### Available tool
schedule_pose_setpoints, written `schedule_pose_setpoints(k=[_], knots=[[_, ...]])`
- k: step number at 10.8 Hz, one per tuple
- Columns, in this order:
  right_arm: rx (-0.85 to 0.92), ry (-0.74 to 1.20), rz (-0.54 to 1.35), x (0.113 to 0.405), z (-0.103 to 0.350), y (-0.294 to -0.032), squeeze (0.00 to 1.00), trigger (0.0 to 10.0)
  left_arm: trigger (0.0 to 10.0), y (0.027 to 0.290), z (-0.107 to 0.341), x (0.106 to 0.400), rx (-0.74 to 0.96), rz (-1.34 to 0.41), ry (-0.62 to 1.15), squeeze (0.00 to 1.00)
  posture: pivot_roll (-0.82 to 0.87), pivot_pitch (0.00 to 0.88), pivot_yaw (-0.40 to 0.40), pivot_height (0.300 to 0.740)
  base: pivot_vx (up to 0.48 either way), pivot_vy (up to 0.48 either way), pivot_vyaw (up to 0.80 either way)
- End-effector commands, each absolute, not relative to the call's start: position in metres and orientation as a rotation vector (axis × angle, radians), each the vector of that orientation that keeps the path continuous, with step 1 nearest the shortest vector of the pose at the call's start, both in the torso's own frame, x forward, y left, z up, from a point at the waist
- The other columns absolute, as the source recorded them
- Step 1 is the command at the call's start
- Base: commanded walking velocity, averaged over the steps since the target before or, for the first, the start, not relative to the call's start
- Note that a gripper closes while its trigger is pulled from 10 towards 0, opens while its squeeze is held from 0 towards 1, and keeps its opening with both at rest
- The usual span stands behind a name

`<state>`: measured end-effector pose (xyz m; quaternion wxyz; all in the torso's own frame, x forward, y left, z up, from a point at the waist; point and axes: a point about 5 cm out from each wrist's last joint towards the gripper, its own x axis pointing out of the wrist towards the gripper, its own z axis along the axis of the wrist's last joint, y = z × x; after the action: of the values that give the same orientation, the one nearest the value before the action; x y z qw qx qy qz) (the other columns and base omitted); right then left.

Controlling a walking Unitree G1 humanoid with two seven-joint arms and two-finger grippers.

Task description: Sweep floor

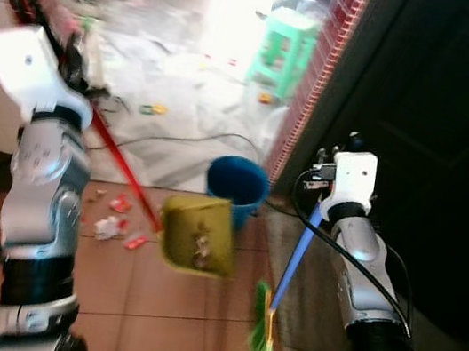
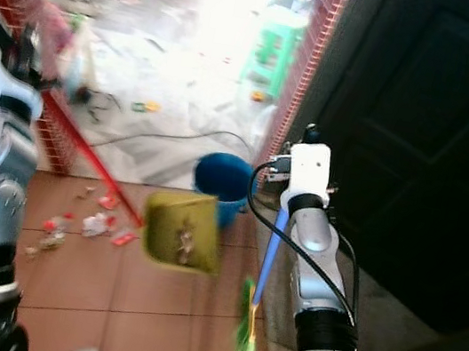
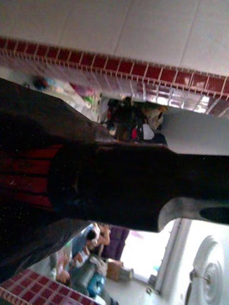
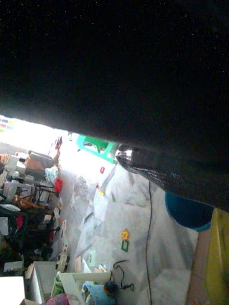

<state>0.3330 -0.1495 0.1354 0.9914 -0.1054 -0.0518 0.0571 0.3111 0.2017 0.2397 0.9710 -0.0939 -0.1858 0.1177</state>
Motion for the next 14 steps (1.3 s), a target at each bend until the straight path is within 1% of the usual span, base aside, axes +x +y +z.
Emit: schedule_pose_setpoints(k=[1,5,7,10,12,14], knots=[[-0.230,-0.154,0.127,0.338,0.147,-0.147,0.00,10.0,10.0,0.198,0.259,0.310,-0.206,0.222,-0.472,0.00,-0.05,0.000,-0.065,0.740,0.458,0.000,0.00],[-0.245,-0.156,0.134,0.336,0.144,-0.146,0.00,10.0,10.0,0.199,0.261,0.313,-0.205,0.220,-0.475,0.00,-0.03,0.000,-0.052,0.740,0.453,0.000,0.00],[-0.255,-0.137,0.149,0.333,0.137,-0.146,0.00,10.0,10.0,0.193,0.264,0.313,-0.203,0.209,-0.486,0.00,-0.02,0.000,-0.064,0.740,0.452,0.000,0.00],[-0.256,-0.142,0.168,0.335,0.139,-0.141,0.00,10.0,10.0,0.192,0.263,0.313,-0.204,0.213,-0.488,0.00,-0.02,0.000,-0.076,0.740,0.451,0.000,0.00],[-0.269,-0.133,0.174,0.333,0.136,-0.145,0.00,10.0,10.0,0.192,0.265,0.312,-0.204,0.228,-0.494,0.00,-0.04,0.000,-0.088,0.740,0.418,0.000,0.00],[-0.272,-0.138,0.158,0.333,0.137,-0.147,0.00,10.0,10.0,0.196,0.268,0.312,-0.168,0.267,-0.514,0.00,-0.06,0.000,-0.069,0.740,0.000,0.000,0.00]])
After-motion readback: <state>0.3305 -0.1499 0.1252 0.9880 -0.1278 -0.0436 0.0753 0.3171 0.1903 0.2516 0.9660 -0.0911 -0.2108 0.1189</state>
